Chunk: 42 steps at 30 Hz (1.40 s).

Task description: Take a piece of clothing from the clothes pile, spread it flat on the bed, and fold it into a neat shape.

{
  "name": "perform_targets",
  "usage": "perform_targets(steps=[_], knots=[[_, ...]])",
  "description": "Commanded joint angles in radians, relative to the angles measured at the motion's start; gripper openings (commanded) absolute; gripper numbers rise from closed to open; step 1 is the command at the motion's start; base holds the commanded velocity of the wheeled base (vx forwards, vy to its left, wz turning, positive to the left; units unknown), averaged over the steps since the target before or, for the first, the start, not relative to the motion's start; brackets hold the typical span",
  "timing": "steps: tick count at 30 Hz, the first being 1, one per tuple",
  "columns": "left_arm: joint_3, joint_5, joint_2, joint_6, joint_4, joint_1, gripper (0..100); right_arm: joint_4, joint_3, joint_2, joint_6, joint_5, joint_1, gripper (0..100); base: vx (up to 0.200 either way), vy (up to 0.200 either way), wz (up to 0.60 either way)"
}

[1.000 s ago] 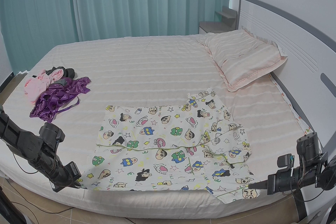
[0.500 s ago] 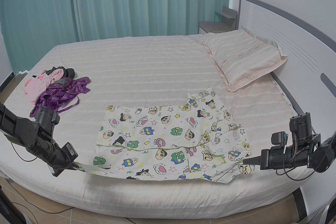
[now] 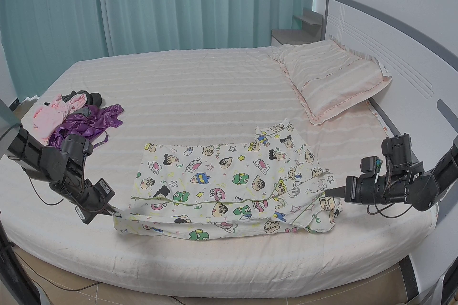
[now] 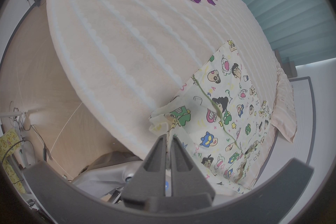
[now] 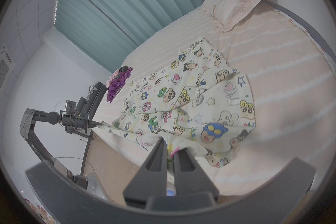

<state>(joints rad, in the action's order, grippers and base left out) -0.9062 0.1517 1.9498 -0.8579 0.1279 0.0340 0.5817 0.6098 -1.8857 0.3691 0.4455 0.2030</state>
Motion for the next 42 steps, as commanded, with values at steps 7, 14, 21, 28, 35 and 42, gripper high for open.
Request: perform_targets(steps=[7,14,21,28,35,42], knots=[[-0.172,-0.001,0.176,-0.030,0.007,-0.008,0,-0.005,0.151,-0.148,0.004,-0.001,-0.024,0,0.000,0.000,0.00],[-0.252,-0.017,0.238,-0.063,0.009,-0.019,0,-0.005,0.209,-0.197,0.040,-0.016,-0.022,0,0.000,0.000,0.00],[-0.341,-0.027,0.284,-0.092,0.035,-0.033,0,-0.005,0.263,-0.237,0.043,-0.021,-0.047,0,0.000,0.000,0.00],[-0.379,-0.086,0.325,-0.093,0.036,-0.048,0,-0.003,0.301,-0.268,0.080,-0.021,-0.057,0,0.000,0.000,0.00],[-0.416,-0.090,0.344,-0.118,0.036,-0.051,0,-0.003,0.324,-0.294,0.086,-0.021,-0.059,0,0.000,0.000,0.00],[-0.439,-0.106,0.362,-0.121,0.042,-0.052,100,0.004,0.343,-0.317,0.105,-0.021,-0.060,100,0.000,0.000,0.00]])
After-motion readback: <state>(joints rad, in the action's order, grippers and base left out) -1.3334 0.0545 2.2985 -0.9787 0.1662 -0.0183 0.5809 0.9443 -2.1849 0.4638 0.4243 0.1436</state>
